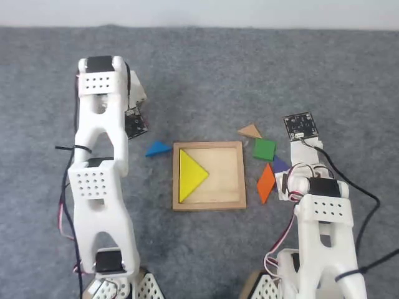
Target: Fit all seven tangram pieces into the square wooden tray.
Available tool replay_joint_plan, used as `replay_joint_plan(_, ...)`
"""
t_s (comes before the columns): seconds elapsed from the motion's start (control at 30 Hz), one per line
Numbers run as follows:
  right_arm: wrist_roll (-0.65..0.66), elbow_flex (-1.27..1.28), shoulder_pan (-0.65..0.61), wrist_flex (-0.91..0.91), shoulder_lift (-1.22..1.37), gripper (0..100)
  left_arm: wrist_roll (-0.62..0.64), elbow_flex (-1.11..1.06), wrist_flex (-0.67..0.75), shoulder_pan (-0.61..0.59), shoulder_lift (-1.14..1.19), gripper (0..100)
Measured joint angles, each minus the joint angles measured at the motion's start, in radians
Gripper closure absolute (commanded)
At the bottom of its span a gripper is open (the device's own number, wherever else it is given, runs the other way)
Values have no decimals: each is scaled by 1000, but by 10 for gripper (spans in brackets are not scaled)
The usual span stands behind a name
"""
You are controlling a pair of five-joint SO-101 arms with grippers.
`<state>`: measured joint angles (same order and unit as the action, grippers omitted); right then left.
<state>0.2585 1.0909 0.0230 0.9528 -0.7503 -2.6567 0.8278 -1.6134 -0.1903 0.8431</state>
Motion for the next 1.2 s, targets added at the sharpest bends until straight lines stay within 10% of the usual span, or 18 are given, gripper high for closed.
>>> replay_joint_plan(0.8,0,0,-2,-9,0,979,-6,-184,80,-21,18,989)
replay_joint_plan(1.2,11,0,-2,-9,0,979,-43,-161,413,-44,84,990)
